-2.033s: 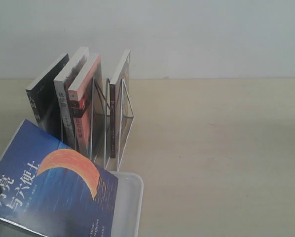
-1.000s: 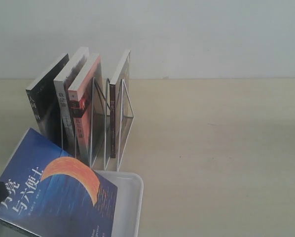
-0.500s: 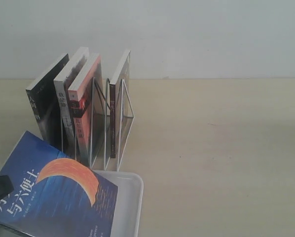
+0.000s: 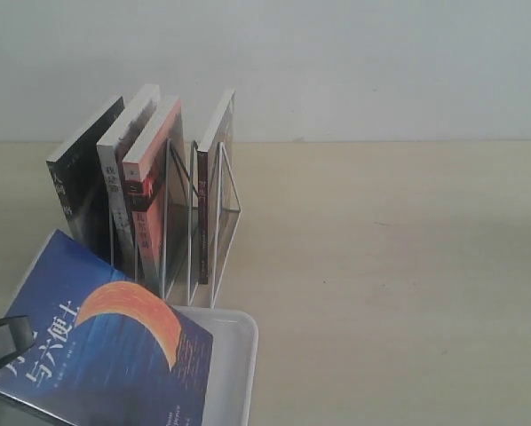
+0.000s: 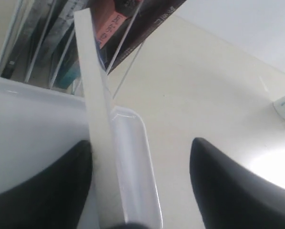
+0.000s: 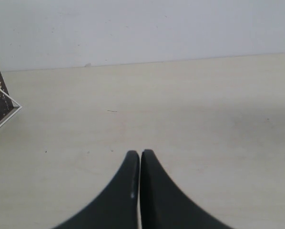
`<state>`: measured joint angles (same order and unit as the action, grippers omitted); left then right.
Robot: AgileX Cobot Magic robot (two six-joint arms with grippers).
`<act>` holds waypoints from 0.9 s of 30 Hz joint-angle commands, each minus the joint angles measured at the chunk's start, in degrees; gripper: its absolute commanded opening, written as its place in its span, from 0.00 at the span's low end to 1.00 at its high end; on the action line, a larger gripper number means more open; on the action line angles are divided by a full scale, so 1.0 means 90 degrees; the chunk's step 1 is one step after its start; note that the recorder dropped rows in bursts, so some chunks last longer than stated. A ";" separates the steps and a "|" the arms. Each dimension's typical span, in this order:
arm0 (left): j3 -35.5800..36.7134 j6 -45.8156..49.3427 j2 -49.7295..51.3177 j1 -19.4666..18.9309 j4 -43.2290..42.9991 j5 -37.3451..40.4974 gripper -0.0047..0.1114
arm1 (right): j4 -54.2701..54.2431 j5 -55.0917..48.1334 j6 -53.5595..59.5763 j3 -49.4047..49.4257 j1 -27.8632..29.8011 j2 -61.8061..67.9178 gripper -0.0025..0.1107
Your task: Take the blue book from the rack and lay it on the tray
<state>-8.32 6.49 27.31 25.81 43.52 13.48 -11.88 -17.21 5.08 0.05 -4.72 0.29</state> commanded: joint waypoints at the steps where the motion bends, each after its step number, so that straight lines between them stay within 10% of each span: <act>1: -0.0243 0.0170 0.0011 0.0008 0.0041 0.0285 0.54 | 0.0029 0.0048 0.0005 -0.0005 0.0016 -0.0033 0.02; 27: -0.1783 0.1548 -0.0019 0.0008 0.0014 0.1857 0.47 | 0.0029 0.0075 0.0005 -0.0005 0.0016 -0.0033 0.02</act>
<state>-22.89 17.89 27.31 25.81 43.63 26.21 -11.88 -17.21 5.08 0.05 -4.72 0.29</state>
